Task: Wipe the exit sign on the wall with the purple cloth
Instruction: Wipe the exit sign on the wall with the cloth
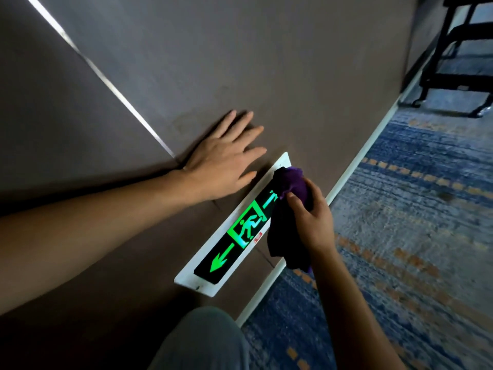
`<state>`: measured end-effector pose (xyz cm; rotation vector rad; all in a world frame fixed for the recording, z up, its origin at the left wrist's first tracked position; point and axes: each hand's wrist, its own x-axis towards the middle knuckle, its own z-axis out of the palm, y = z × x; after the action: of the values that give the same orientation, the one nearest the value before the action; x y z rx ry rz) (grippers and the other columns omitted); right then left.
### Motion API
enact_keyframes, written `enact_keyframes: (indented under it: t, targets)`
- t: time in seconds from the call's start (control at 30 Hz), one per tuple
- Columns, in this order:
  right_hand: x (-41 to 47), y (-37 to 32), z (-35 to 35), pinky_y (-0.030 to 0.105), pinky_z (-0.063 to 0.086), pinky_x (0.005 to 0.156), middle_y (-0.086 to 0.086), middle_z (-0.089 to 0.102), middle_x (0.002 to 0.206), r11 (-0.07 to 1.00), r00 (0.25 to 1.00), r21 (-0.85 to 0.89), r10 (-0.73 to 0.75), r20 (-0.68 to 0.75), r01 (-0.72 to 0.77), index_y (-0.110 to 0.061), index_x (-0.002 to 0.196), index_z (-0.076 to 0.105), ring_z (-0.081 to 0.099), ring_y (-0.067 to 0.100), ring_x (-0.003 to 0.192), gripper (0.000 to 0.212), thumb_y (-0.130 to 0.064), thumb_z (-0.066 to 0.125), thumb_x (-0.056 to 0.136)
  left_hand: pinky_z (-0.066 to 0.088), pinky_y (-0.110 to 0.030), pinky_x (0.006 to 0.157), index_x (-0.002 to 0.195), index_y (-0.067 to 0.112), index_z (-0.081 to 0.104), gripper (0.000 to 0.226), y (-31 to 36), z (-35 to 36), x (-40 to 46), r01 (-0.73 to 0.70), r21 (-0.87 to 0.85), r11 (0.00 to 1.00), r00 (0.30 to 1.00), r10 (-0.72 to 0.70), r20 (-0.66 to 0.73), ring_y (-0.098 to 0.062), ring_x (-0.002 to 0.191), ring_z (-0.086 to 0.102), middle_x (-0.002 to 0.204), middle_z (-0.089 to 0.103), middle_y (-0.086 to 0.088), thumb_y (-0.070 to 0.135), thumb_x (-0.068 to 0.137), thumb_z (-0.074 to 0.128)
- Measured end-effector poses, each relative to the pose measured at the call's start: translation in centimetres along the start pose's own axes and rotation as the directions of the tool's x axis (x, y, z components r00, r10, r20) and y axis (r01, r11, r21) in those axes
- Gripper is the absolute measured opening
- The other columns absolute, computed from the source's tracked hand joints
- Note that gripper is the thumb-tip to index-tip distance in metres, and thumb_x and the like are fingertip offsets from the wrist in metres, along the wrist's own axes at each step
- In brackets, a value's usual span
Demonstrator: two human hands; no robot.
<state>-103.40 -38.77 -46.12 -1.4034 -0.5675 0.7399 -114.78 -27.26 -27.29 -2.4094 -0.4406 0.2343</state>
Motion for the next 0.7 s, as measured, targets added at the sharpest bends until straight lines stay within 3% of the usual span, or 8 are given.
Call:
enact_keyframes:
  t: [0.23,0.37,0.47,0.57,0.7]
  targets:
    - [-0.2,0.2,-2.8,0.048,0.055,0.102,-0.003,0.070,0.124,0.998,0.999,0.048,0.040,-0.027,-0.038,-0.038,0.139,0.057,0.068,0.018,0.111,0.046,-0.036,0.069,0.094,0.010,-0.062,0.125,0.146,0.023,0.052,0.075,-2.4,-0.6,1.9,-0.144,0.387,0.911,0.988,0.110,0.109,-0.043,0.156,0.015,0.164,0.034,-0.014,0.074,0.094,0.032]
    - [-0.4,-0.6,-2.7,0.038,0.057,0.098,-0.010,0.068,0.130,0.998,1.000,0.068,0.002,-0.017,-0.001,-0.044,0.144,0.052,0.067,0.010,0.114,0.052,-0.033,0.066,0.096,0.008,-0.062,0.126,0.151,0.021,0.047,0.080,-2.4,-0.8,3.0,-0.176,0.444,0.879,0.983,0.131,0.129,-0.041,0.157,0.012,0.167,0.029,-0.013,0.075,0.095,0.029]
    - [0.1,-0.9,-2.2,0.030,0.059,0.094,-0.014,0.065,0.134,0.995,1.000,0.099,0.005,-0.014,-0.004,-0.051,0.147,0.047,0.067,0.003,0.113,0.054,-0.032,0.064,0.099,0.008,-0.061,0.126,0.152,0.020,0.045,0.077,-2.3,-0.4,3.8,-0.193,0.461,0.866,0.980,0.143,0.141,-0.040,0.157,0.013,0.168,0.027,-0.011,0.071,0.095,0.039]
    - [0.6,-0.7,-1.2,0.033,0.055,0.104,-0.008,0.064,0.139,0.993,1.000,0.118,0.011,-0.001,-0.011,-0.042,0.150,0.049,0.064,0.007,0.121,0.053,-0.026,0.063,0.101,0.011,-0.061,0.126,0.150,0.022,0.047,0.075,-2.6,-0.5,4.1,-0.209,0.442,0.872,0.976,0.161,0.143,-0.040,0.157,0.015,0.167,0.030,-0.010,0.068,0.091,0.052]
    - [1.2,-1.0,-1.3,0.029,0.055,0.101,-0.010,0.064,0.139,0.994,0.999,0.110,-0.006,-0.039,0.010,-0.044,0.148,0.050,0.063,0.009,0.122,0.050,-0.028,0.061,0.101,0.010,-0.059,0.127,0.147,0.022,0.050,0.077,-2.3,-0.7,4.9,-0.218,0.454,0.864,0.974,0.161,0.161,-0.039,0.157,0.015,0.166,0.031,-0.009,0.069,0.087,0.058]
